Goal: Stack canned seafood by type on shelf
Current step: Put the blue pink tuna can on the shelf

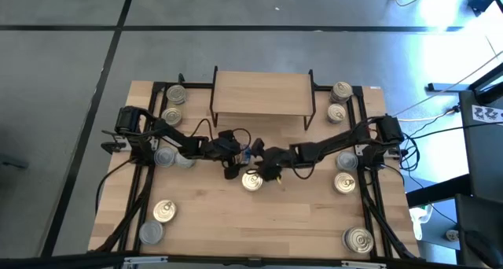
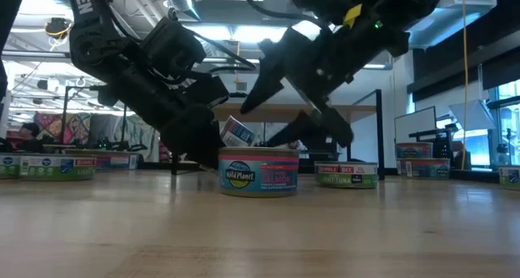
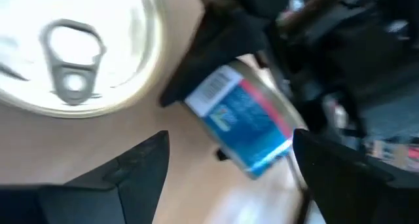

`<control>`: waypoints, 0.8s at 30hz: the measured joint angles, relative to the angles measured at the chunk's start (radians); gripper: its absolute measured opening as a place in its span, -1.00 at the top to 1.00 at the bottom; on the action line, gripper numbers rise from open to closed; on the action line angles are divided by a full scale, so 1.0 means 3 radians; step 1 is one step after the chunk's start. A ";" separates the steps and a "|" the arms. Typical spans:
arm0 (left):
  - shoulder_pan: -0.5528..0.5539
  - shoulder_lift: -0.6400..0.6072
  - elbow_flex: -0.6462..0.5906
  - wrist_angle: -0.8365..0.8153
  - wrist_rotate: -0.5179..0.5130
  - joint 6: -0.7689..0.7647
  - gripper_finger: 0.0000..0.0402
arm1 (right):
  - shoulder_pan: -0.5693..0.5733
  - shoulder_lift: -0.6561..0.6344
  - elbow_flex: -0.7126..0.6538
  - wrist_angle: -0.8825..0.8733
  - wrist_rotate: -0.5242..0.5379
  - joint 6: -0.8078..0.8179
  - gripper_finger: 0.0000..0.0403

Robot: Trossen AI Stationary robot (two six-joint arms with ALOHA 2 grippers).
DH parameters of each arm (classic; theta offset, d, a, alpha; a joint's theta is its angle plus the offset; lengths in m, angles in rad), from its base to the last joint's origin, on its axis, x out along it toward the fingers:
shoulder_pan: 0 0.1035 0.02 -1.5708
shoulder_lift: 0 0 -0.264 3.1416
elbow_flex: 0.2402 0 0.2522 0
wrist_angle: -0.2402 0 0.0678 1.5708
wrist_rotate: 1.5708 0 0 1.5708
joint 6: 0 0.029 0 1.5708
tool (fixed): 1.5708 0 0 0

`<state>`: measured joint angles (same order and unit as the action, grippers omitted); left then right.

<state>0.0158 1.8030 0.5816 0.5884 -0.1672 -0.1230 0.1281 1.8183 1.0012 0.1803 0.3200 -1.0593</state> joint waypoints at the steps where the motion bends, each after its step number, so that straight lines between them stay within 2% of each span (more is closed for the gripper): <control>1: 0.0000 0.0000 0.0000 0.0000 0.0000 0.0000 -0.90 | 0.0007 0.0000 0.0001 0.0043 0.0013 -0.0033 -0.58; 10: -0.0001 0.0003 -0.0001 0.0004 -0.0004 0.0000 -0.90 | 0.0009 0.0151 0.0003 0.0318 -0.0226 -0.0449 -0.58; 17: -0.0001 0.0005 -0.0001 0.0027 -0.0007 0.0000 -0.90 | -0.0012 0.0386 0.0001 0.0708 -0.0151 -0.0757 -0.58; 24: 0.0007 0.0012 -0.0005 -0.0003 -0.0049 -0.0008 -0.90 | -0.0125 0.0478 0.0006 0.0774 -0.0170 -0.0950 -0.58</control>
<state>0.0177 1.8066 0.5800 0.5877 -0.1819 -0.1253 0.0907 1.9617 1.0031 0.4126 0.2689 -1.3441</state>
